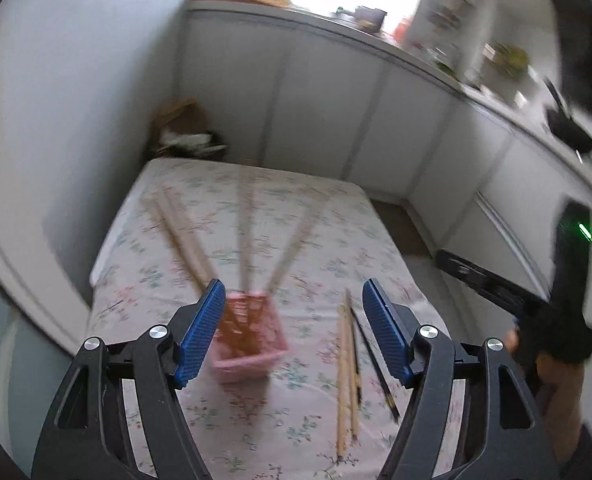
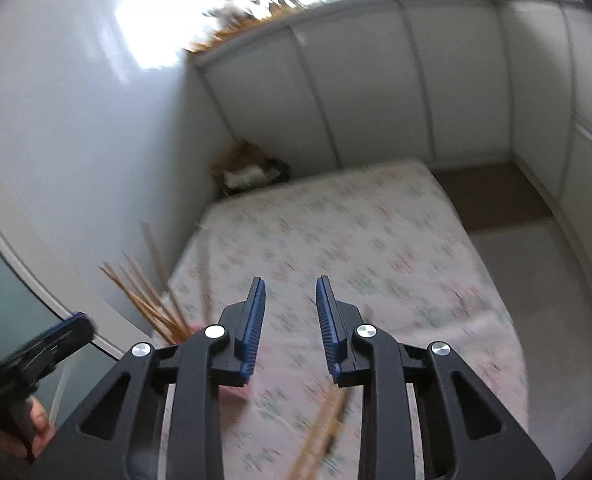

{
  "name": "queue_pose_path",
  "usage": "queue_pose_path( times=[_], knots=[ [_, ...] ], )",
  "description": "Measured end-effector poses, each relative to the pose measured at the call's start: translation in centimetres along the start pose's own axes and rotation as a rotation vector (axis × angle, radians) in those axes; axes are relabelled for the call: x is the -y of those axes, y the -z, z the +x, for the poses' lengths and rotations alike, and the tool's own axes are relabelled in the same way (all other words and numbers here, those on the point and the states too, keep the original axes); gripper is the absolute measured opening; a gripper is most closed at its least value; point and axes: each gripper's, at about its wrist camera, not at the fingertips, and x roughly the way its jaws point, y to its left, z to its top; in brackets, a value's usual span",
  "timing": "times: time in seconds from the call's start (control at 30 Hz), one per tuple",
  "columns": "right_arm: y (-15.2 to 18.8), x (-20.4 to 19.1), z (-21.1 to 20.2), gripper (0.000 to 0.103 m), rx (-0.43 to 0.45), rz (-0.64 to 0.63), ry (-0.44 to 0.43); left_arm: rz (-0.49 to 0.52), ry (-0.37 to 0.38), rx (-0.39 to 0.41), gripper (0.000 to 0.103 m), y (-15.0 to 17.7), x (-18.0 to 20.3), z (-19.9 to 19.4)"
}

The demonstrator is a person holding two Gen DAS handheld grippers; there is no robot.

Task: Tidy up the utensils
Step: 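Grasp a wooden chopstick with the left tool while the right tool grasps another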

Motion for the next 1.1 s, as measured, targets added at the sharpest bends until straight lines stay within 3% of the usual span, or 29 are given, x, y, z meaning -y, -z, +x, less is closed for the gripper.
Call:
queue_pose_path(
  times=[0.2, 0.37, 0.57, 0.67, 0.73, 1.1],
  knots=[
    [0.8, 3.5, 1.5, 0.027, -0.168, 0.049, 0.032, 0.097, 0.036, -0.165, 0.061, 2.8, 4.8, 4.4],
    [2.0, 5.1, 2.3, 0.027, -0.243, 0.090, 0.044, 0.113, 0.047, -0.297, 0.056, 5.1, 6.6, 8.7],
    [2.7, 5.8, 3.6, 0.027, -0.307, 0.128, 0.029, 0.089, 0.035, -0.458, 0.034, 7.6, 7.1, 14.3],
    [2.8, 6.2, 4.0, 0.026, -0.315, 0.138, 0.041, 0.067, 0.009, -0.493, 0.028, 8.3, 6.5, 16.2],
    [2.8, 6.4, 4.1, 0.025, -0.317, 0.144, 0.035, 0.047, -0.005, -0.517, 0.019, 8.5, 6.0, 17.3],
    [3.1, 5.9, 5.0, 0.022, -0.343, 0.132, 0.044, 0.105, -0.052, -0.577, 0.018, 9.2, 6.3, 22.8]
  ],
)
